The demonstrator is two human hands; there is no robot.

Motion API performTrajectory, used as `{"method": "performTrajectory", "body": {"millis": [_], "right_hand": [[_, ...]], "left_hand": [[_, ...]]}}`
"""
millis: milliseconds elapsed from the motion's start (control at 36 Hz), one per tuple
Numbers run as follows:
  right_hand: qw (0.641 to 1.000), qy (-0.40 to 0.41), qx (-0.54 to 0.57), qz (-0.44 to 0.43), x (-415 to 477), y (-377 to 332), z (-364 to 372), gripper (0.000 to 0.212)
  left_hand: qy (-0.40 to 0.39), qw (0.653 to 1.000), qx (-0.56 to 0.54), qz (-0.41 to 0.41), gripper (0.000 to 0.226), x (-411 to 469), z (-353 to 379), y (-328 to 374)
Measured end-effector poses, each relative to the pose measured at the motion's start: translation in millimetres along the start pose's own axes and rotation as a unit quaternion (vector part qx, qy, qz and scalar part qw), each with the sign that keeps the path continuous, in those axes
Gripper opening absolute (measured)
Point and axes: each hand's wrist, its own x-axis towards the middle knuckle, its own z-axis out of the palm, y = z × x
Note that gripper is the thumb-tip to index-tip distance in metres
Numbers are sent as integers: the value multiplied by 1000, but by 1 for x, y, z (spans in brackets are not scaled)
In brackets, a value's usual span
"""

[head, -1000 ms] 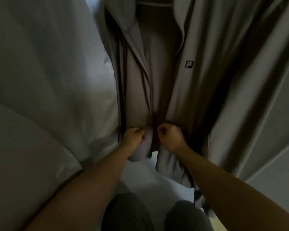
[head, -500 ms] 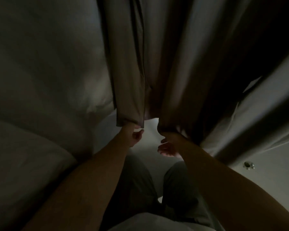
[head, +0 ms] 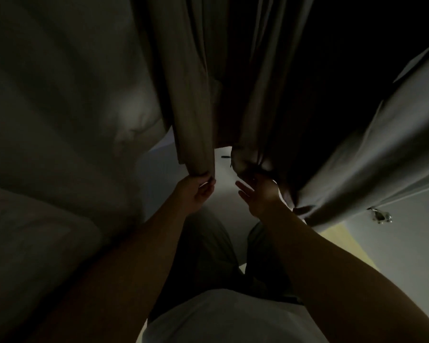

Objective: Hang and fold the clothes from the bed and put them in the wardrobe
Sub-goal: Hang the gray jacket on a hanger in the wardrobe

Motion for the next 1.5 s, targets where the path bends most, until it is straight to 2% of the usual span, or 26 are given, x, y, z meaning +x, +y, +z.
{"method": "performTrajectory", "body": {"millis": [139,222,417,556,639,750,861,972,1083,1139,1306,1417,1500], "right_hand": [[999,5,-2,-33,-13,5,-13,33],[999,15,30,-29,-21,7,-20,28],[997,69,-19,-35,-30,10,-36,30],[998,50,11,-48,-34,19,-43,24],[998,32,27,-42,-33,26,-43,34],[999,6,29,-31,-36,30,-40,39],[1000,-11,-1,-26,-35,33,-40,36],[999,-29,-31,-29,-33,33,-41,28],[993,-6,-103,-53,-29,32,-40,34],[989,-9,-135,-63,-29,32,-39,34],[990,-69,-117,-33,-39,31,-39,42],[989,-120,-79,18,-45,30,-41,45],[983,-145,-111,25,-49,31,-45,34]], "left_hand": [[6,998,54,32,26,-8,-1,-25],[1,995,88,56,21,-15,-1,-34],[1,982,165,91,5,-27,-3,-45],[-30,974,192,120,21,-33,-2,-50],[-37,975,176,127,11,-35,0,-51],[-55,969,195,140,15,-41,3,-53],[-86,957,237,143,14,-47,0,-51],[-111,943,278,145,24,-48,-2,-50],[-186,911,316,187,45,-52,6,-52],[-213,897,335,195,47,-56,11,-54],[-154,853,406,289,19,-62,21,-59],[-95,857,398,314,14,-61,28,-57],[-37,847,403,345,11,-58,31,-56]]}}
